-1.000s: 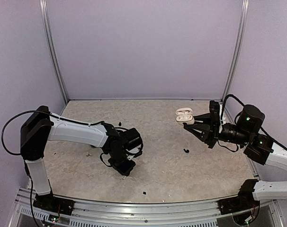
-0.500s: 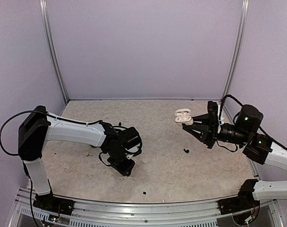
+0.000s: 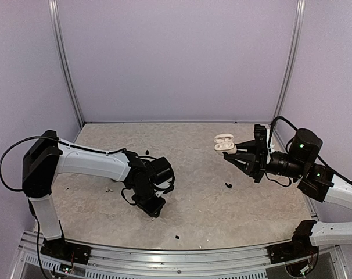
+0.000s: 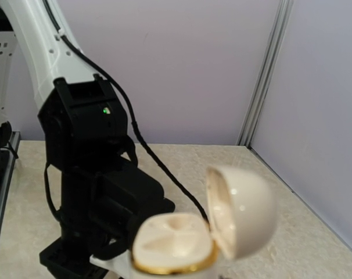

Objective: Insert the wireless bluetooth earbuds into the charging case
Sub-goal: Pick up the left earbud from the center of the board, then insert the left earbud into the left side groove of the charging case.

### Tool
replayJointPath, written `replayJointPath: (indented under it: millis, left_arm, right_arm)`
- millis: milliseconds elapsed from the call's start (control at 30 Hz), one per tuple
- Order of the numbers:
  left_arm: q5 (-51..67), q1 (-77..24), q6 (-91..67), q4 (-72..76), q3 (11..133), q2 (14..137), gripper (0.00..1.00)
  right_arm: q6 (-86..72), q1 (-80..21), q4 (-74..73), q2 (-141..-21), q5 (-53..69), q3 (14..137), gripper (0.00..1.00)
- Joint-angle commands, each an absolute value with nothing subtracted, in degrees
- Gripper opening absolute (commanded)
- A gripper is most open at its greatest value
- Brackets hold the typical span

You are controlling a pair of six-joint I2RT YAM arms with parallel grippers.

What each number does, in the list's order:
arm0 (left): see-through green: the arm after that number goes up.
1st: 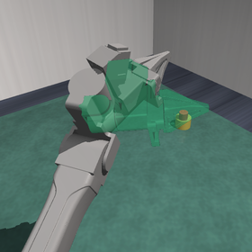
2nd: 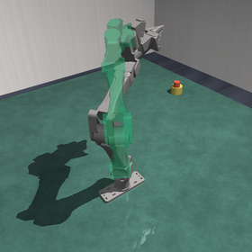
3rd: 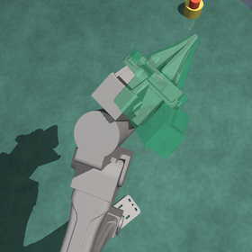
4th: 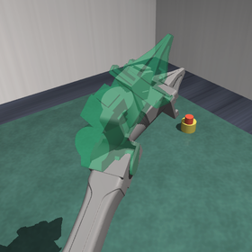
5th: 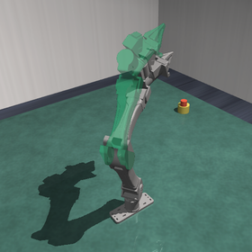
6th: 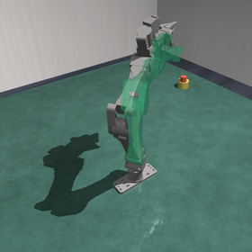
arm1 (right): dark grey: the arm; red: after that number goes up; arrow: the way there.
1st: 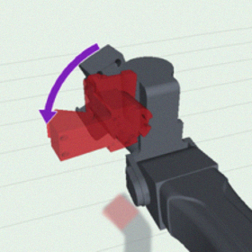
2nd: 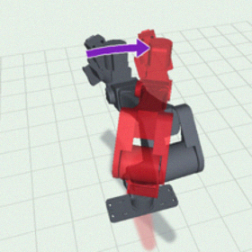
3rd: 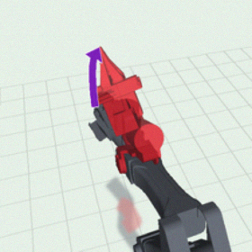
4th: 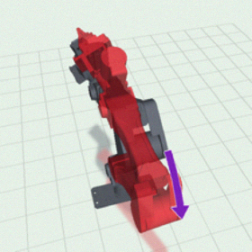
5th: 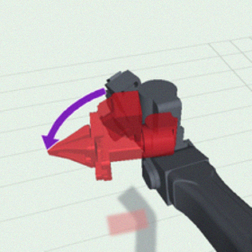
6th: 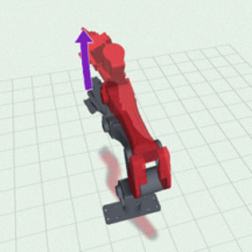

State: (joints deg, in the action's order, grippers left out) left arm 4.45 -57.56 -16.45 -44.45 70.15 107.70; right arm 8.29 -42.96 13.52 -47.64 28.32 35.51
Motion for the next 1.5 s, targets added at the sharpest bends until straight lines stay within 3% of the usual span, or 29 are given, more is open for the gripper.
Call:
replayJointPath:
  millis: [0,500,800,1033,1300,1467]
  left_arm:
    - [5.43,-58.06,-16.26,-45.16,70.08,109.04,0.3]
    - [4.35,-57.96,-16.71,-42.28,68.61,108.08,0.18]
    - [1.56,-56.45,-17.87,-31.73,65.86,97.0,0.15]
    - [-2.34,-55.98,-17.62,-20.35,63.73,85.56,0.14]
    - [-5.13,-58.19,-13.6,5.39,55.05,68.35,0.12]
    - [-7.38,-62.79,-7.95,13.91,53.19,65.05,0.12]
  right_arm:
    - [8.44,-42.63,14.5,-47.81,28.65,36.29,0.03]
    - [8.53,-42.65,14.5,-48.0,28.74,36.52,0.03]
    - [9.09,-42.66,15.39,-48.63,29.8,36.91,0.03]
    - [9.05,-42.71,20.89,-50.24,31.06,36.06,0.02]
    - [10.48,-42.96,29.36,-53.48,34.9,34.9,0.01]
    - [11.03,-43.62,35.84,-53.88,35.07,33.05,0.0]
